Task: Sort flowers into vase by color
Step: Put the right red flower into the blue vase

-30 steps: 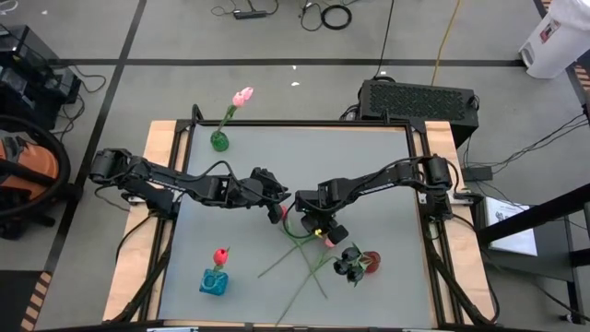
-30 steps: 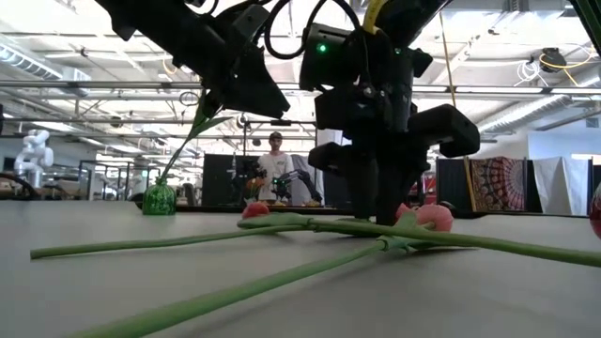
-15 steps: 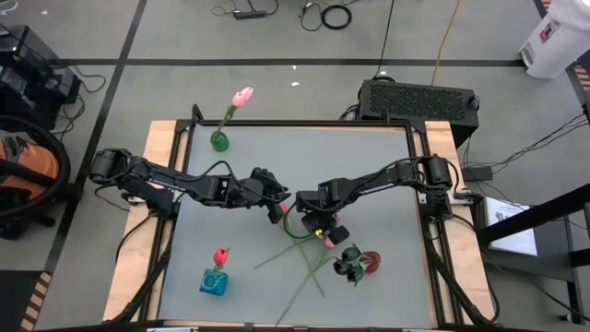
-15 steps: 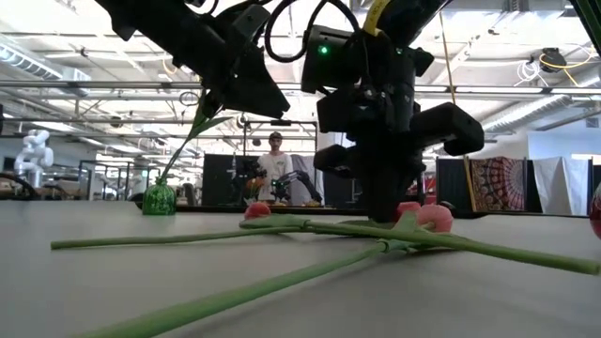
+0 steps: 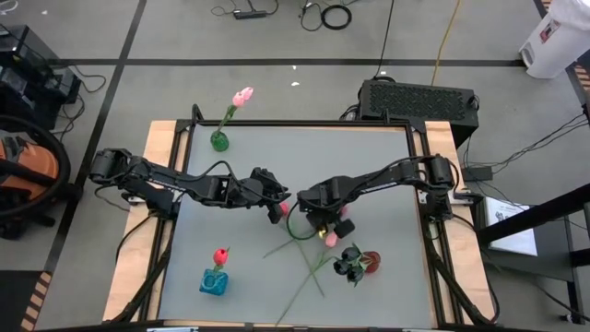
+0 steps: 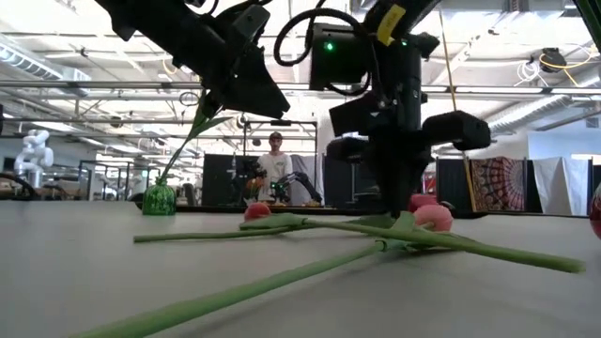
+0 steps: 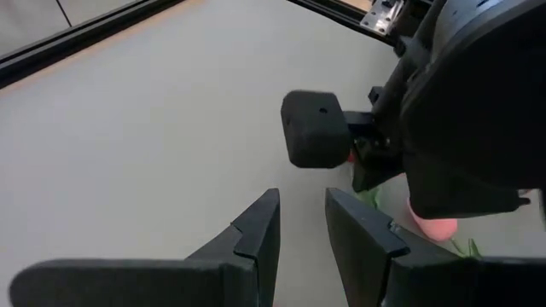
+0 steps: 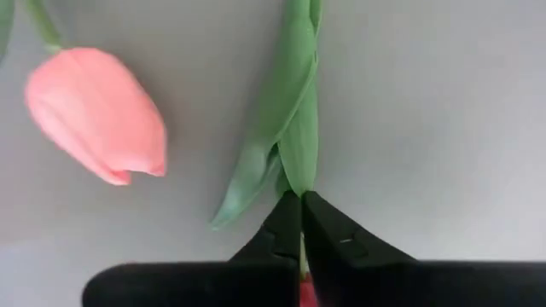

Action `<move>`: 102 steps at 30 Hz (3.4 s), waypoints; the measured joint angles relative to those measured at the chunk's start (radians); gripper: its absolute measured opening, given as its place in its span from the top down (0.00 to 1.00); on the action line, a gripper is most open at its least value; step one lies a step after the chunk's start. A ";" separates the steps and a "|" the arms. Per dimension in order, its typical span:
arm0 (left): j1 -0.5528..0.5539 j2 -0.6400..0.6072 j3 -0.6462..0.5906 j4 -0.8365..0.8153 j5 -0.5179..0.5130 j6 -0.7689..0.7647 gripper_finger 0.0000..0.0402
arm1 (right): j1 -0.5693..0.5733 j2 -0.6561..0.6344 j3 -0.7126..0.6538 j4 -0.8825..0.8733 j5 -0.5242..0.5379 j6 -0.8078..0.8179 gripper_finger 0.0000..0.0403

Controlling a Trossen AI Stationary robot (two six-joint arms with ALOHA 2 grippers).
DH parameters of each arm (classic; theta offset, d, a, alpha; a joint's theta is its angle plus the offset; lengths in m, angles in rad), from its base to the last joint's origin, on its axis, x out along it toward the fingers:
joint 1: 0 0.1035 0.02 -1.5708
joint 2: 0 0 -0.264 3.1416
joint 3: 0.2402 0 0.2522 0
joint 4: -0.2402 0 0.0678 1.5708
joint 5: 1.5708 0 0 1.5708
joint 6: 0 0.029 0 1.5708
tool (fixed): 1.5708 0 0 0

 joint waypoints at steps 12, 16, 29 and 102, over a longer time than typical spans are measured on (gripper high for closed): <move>0.000 0.000 0.000 0.000 0.000 0.000 0.74 | 0.000 -0.024 0.161 -0.283 0.205 0.022 1.00; 0.000 0.000 0.000 0.000 0.000 0.000 0.74 | 0.000 -0.024 0.206 -0.396 0.306 0.032 1.00; 0.000 0.000 0.000 -0.001 0.000 0.001 0.74 | 0.000 -0.025 0.337 -0.681 0.433 0.163 1.00; 0.029 0.005 0.471 -0.516 0.108 0.580 0.64 | 0.007 -0.543 0.132 -0.168 0.265 0.158 1.00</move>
